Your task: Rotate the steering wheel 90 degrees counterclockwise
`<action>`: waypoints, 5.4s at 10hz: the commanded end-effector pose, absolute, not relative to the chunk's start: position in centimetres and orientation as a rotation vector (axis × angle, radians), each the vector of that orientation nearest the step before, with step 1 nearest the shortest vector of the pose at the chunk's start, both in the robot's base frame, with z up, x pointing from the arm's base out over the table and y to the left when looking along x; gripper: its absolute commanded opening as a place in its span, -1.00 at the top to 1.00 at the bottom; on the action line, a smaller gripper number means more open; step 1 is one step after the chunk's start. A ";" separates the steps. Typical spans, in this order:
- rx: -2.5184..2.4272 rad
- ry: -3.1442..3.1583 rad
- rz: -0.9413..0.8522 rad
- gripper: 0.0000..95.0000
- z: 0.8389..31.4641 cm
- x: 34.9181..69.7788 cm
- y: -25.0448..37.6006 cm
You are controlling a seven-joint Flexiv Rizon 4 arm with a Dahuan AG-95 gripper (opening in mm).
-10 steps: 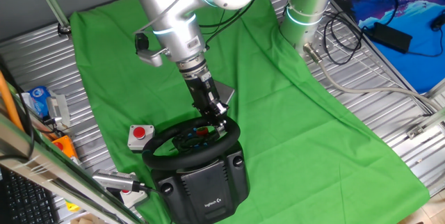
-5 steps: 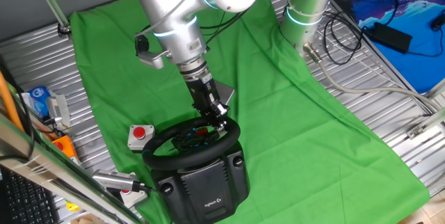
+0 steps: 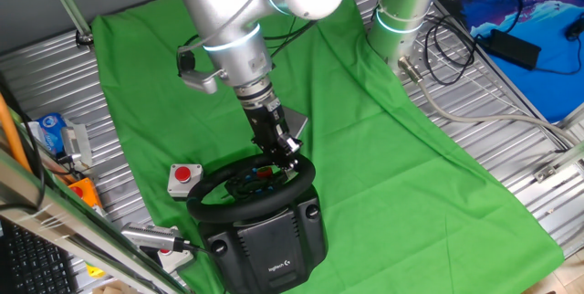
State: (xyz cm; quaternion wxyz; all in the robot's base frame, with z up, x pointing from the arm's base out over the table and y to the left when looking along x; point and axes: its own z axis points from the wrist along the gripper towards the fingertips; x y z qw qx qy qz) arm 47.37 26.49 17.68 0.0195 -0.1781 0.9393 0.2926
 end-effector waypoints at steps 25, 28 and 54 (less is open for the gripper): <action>-0.588 2.901 0.875 1.00 18.6 45.9 26.3; -0.589 2.899 0.867 1.00 18.3 46.3 26.6; -0.696 2.838 0.809 1.00 17.8 46.0 25.5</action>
